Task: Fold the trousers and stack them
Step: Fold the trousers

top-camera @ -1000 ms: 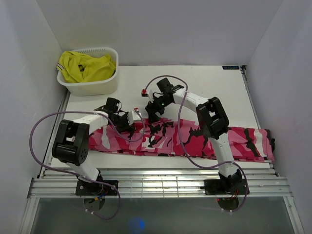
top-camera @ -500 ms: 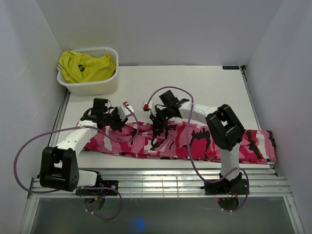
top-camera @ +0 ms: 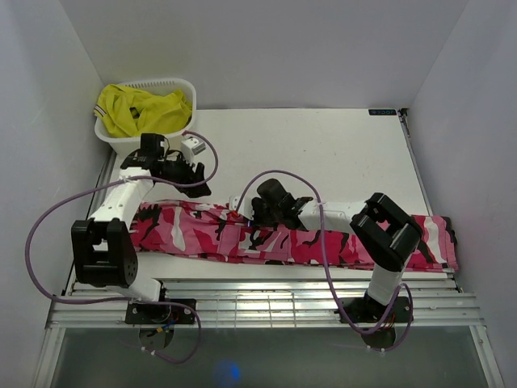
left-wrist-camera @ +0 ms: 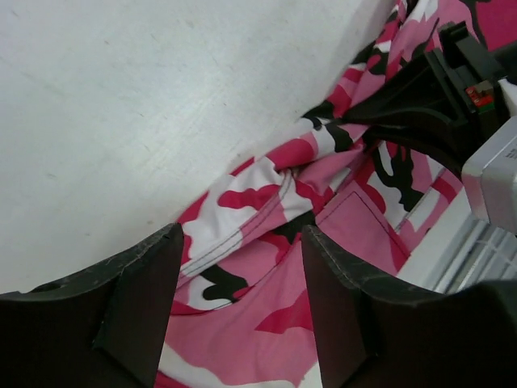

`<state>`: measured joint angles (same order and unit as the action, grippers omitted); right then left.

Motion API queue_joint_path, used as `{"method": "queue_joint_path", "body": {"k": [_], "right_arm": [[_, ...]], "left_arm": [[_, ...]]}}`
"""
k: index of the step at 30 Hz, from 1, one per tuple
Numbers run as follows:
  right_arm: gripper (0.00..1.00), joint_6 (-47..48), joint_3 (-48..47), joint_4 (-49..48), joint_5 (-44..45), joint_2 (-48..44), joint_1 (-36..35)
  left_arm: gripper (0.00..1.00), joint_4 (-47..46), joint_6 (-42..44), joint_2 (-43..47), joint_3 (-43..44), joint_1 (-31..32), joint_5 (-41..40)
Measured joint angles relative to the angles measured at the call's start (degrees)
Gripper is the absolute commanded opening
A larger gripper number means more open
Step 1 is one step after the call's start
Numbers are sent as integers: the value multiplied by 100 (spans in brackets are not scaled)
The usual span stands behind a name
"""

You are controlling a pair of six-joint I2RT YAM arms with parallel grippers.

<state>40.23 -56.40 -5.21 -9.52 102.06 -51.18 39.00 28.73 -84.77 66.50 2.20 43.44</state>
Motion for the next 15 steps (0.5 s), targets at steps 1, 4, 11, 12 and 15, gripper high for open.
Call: {"method": "queue_joint_path", "body": {"k": [1,4,11,12,15], "right_arm": [[8,9,4,-72,94,0,-9],[8,9,4,-260,317,0,-13],[8,-7,4,-358,459,2,-28],[8,-13,4,-356,466,4,-28],[8,-17,4,-356,468,4,-28]], "left_arm": [[71,48,-83,-125,-7,28,33],[72,101,-387,-299,-238,208,13],[64,-380,-1110,-85,-920,1062,-610],[63,-470,-1178,-87,-968,1132,-721],[60,-719,-1342,-98,-1036,1279,-1008]]}}
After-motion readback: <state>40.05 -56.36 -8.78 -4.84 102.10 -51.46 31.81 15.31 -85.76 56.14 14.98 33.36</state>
